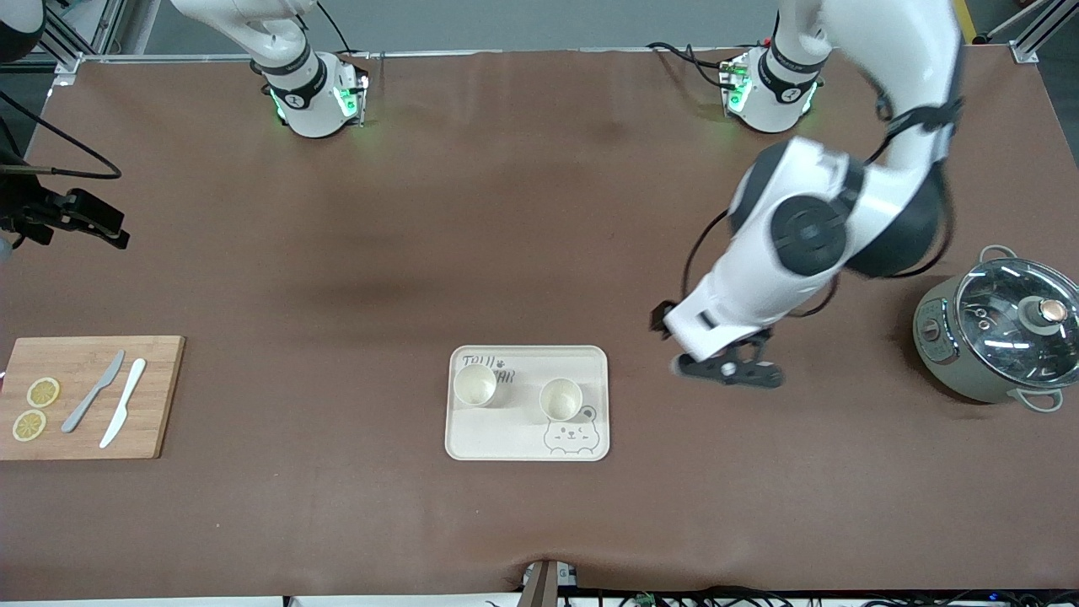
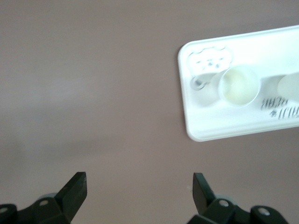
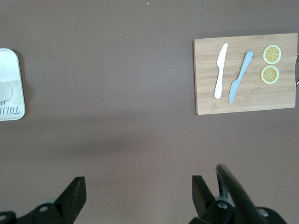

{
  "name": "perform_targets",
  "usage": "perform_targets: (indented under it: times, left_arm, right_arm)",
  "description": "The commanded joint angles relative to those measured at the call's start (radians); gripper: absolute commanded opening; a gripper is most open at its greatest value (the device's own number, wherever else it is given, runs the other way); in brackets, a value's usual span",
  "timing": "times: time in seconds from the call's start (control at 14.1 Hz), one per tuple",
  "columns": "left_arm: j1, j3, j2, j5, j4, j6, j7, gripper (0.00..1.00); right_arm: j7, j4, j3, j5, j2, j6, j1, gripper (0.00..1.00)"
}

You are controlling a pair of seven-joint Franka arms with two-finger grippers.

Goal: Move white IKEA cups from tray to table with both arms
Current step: 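Move both grippers toward the two white cups on the tray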

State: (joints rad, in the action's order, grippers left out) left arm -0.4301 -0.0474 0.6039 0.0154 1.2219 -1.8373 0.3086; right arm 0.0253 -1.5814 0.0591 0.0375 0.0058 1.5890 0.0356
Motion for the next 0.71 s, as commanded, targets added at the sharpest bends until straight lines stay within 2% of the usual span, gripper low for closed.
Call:
perform_targets:
  times: [0.0,0.28,0.43,0.64]
  left_arm:
    - [-0.035,0.011,0.154,0.012,-0.128,-0.089,0.033,1.0]
    - [-0.07,0.009,0.229,0.012,-0.13,-0.21,0.044,1.0]
    - [-0.085,0.011,0.264,0.012,-0.131,-0.275,0.062,1.0]
    - [-0.104,0.014,0.31,0.014,-0.131,-0.358,0.082,1.0]
  right_arm:
    - [0.013,0.009,-0.004,-0.015,0.034,-0.007,0.038,1.0]
    - [0.042,0.006,-0.005,-0.027,0.086,0.019,0.101,1.0]
    - [0.059,0.003,-0.004,-0.12,0.134,0.069,0.101,1.0]
    - [0.143,-0.003,-0.004,-0.137,0.201,0.158,0.136,1.0]
